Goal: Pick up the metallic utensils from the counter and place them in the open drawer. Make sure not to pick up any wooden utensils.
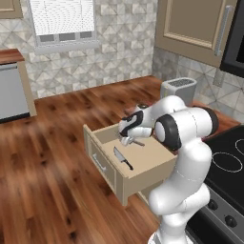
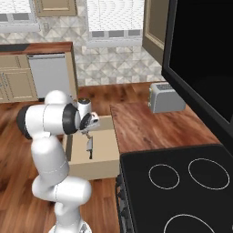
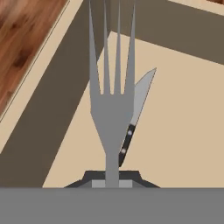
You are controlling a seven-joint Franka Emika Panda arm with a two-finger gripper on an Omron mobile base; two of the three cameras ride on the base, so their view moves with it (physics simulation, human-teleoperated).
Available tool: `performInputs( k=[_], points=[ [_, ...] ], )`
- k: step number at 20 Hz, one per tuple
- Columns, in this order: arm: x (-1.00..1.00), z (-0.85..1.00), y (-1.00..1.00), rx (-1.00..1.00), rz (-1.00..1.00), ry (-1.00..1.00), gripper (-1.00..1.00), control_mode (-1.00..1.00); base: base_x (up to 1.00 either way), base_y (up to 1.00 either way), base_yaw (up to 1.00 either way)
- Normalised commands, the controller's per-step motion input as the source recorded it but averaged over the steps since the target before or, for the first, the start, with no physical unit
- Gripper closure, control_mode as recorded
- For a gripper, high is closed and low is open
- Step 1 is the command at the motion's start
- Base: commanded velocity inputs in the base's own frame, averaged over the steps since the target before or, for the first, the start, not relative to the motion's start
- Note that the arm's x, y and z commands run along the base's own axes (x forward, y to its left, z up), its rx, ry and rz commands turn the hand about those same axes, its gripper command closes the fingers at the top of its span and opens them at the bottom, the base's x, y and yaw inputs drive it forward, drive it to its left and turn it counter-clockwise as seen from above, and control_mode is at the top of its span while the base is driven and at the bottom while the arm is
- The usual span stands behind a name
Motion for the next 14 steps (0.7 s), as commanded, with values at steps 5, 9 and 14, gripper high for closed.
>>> performInputs(
  k=[5, 9, 14],
  points=[
    [0.07, -0.18, 0.09, 0.00, -0.18, -0.09, 1.00, -1.00, 0.00, 0.00, 0.00],
    [0.10, -0.08, 0.02, 0.00, -0.16, 0.02, 1.00, -1.00, 0.00, 0.00, 0.00],
    [0.00, -0.23, 0.07, 0.00, -0.07, 0.09, 1.00, -1.00, 0.00, 0.00, 0.00]
  ],
)
